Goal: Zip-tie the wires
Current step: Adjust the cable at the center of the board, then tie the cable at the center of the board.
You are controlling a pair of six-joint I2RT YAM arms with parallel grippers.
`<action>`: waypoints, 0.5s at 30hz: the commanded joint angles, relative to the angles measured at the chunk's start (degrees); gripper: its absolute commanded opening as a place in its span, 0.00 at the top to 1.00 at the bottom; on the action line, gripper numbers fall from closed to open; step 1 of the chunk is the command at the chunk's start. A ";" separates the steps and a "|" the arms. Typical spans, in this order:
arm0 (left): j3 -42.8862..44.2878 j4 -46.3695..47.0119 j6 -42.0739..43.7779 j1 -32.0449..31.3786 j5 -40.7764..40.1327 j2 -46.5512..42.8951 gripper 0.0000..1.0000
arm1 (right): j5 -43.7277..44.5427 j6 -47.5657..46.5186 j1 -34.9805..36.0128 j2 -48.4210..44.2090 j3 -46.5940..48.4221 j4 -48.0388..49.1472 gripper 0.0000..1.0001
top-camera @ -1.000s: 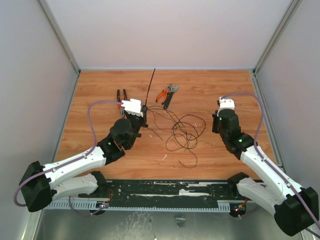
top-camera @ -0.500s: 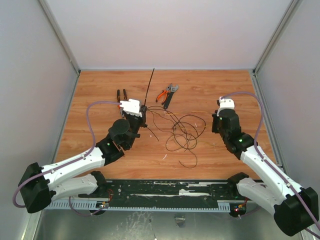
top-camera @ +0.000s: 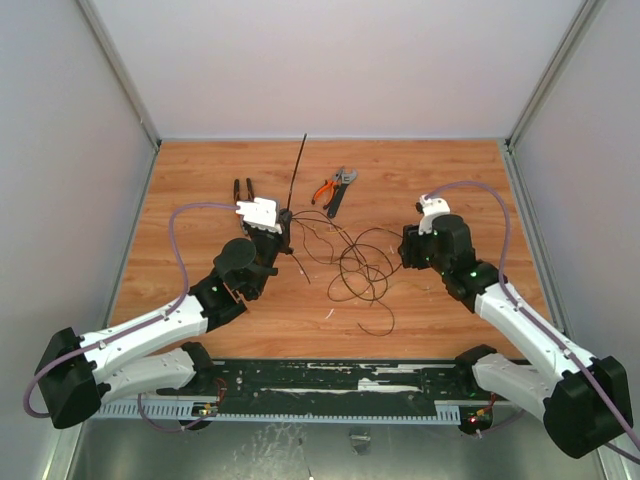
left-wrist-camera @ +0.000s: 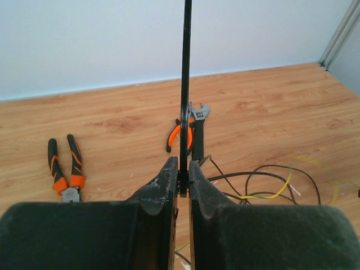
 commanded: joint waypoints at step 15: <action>0.33 1.46 -0.41 0.36 3.41 0.09 1.00 | -23.01 12.81 1.03 1.05 10.98 10.95 0.20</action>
